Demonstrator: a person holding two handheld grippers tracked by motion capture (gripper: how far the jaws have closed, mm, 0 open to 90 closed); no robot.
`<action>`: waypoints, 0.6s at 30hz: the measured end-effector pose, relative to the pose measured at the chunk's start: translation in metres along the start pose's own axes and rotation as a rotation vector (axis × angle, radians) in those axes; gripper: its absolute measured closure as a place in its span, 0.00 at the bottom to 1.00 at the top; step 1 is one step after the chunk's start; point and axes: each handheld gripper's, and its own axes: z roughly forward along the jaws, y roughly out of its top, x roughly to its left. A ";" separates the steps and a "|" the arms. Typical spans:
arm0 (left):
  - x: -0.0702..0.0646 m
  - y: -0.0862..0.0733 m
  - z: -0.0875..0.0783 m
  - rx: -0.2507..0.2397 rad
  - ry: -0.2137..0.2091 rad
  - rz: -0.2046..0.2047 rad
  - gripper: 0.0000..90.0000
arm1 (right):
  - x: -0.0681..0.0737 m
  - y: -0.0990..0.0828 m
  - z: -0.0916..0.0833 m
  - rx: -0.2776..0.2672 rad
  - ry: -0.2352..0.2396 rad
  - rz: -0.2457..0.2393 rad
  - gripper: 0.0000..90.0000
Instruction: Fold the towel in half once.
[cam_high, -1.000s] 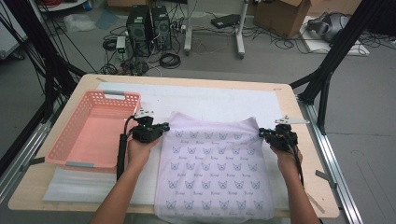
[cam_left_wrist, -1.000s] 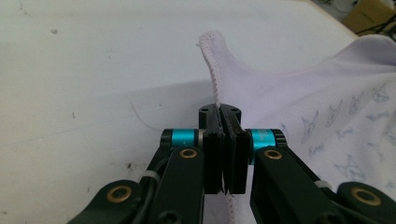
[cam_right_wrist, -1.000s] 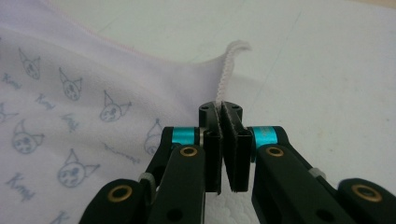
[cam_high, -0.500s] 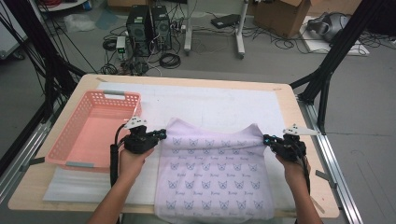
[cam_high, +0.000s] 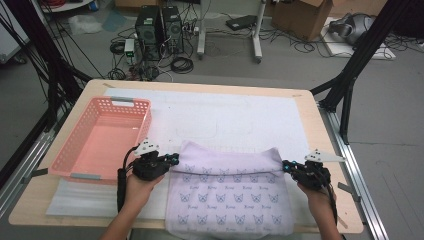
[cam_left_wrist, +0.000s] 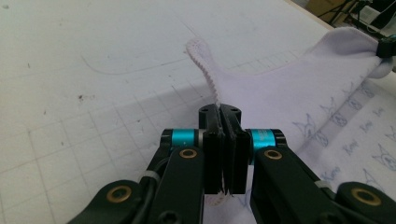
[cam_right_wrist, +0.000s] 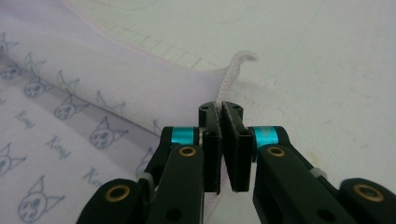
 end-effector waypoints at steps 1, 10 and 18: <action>-0.001 -0.001 0.000 0.002 -0.004 0.000 0.97 | 0.000 -0.001 -0.001 0.004 0.001 0.001 0.96; -0.004 -0.010 0.006 0.061 -0.011 -0.010 0.85 | -0.002 -0.005 -0.001 0.029 -0.004 0.006 0.94; -0.003 -0.001 0.017 0.063 0.035 -0.015 0.49 | -0.001 0.006 -0.001 0.002 0.003 0.071 0.57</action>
